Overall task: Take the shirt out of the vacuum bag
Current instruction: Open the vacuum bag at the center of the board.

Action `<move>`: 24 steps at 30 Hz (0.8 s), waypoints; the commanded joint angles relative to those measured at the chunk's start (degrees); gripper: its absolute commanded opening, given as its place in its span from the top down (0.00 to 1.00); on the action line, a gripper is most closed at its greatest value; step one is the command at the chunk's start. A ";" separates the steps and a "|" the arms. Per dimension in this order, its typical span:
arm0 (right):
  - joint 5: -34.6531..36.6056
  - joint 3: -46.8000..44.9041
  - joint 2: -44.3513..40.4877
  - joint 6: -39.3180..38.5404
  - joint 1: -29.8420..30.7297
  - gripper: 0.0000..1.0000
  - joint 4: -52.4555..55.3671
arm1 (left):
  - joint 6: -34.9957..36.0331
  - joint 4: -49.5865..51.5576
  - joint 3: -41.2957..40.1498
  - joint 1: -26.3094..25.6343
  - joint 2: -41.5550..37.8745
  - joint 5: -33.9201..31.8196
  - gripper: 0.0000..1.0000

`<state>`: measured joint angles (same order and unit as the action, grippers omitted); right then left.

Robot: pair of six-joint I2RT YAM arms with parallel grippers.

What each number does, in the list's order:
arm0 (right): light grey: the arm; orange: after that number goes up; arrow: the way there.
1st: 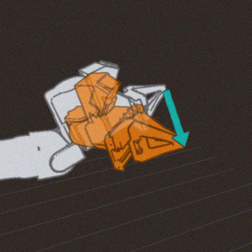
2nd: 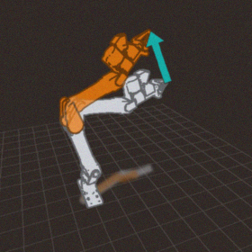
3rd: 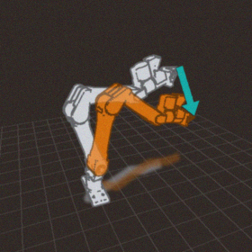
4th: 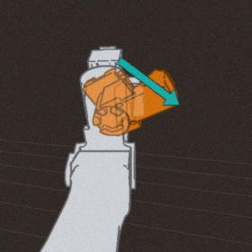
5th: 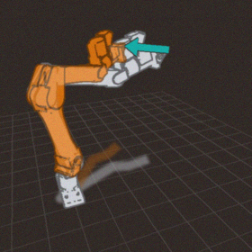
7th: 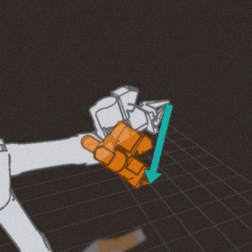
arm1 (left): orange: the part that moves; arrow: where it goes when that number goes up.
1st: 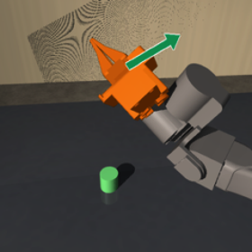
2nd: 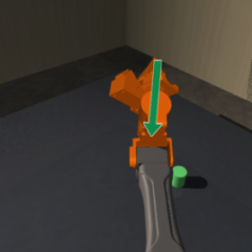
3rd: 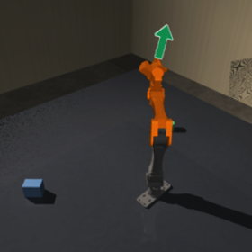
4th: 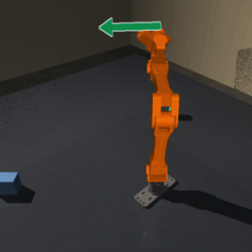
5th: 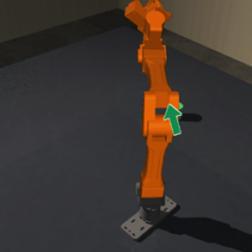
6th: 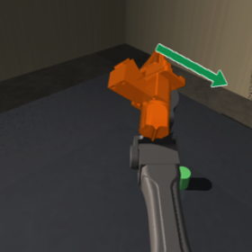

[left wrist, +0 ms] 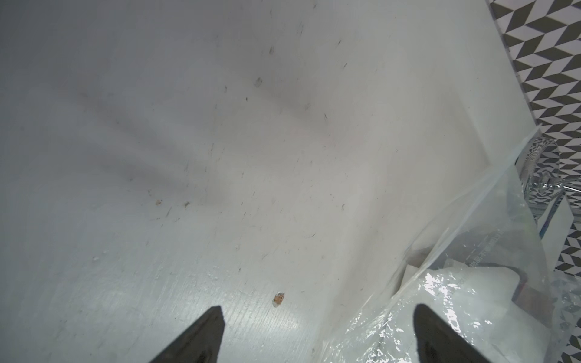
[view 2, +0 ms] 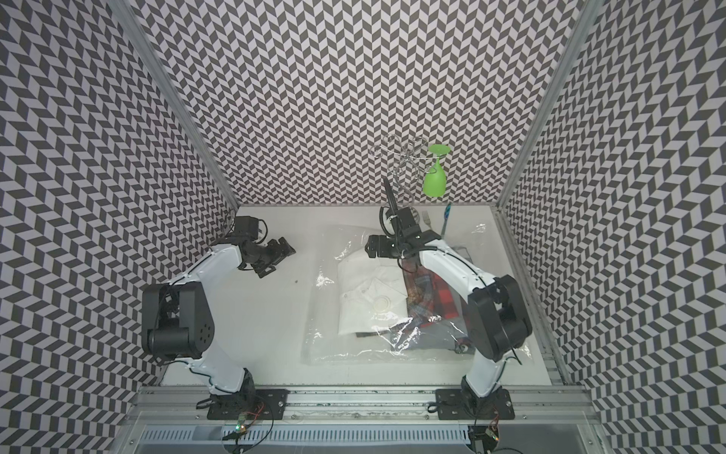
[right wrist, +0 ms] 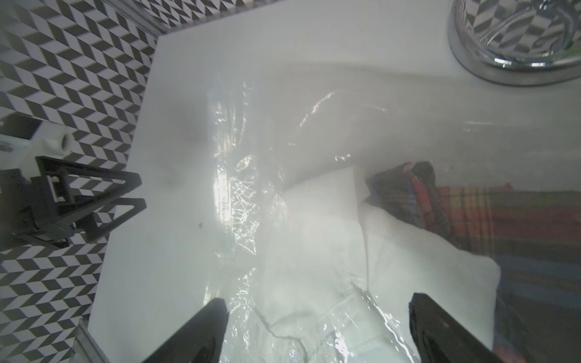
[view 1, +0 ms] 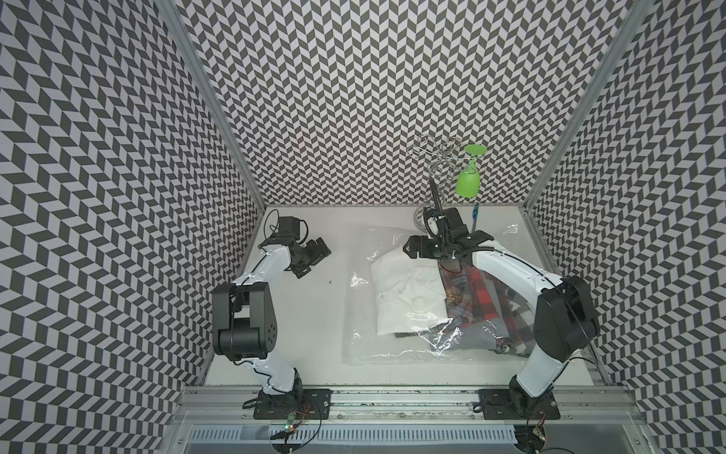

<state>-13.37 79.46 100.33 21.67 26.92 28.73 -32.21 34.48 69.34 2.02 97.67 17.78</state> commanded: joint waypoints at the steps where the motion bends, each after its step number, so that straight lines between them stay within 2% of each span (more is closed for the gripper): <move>1: 1.45 1.58 0.49 -1.79 0.56 0.09 2.87 | 2.04 1.49 -1.51 -0.36 1.21 1.68 0.21; 5: 1.33 0.81 0.99 -1.91 1.24 0.10 2.56 | 3.55 1.12 -3.12 -4.30 1.82 2.00 0.34; 9: 0.81 0.53 0.74 -1.78 1.88 0.11 1.56 | 3.15 -0.59 -6.02 -7.04 2.30 4.21 0.52; 11: 0.53 0.62 0.81 -1.89 2.21 0.12 1.24 | 3.11 -1.55 -7.05 -7.80 2.64 4.83 0.57; 24: -1.70 0.64 2.31 -1.45 3.49 0.15 -0.26 | 4.52 -5.45 -8.16 -10.25 6.26 6.65 0.56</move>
<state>-14.04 79.46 101.65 20.53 30.02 30.83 -28.99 30.68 61.52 -7.27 103.04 23.24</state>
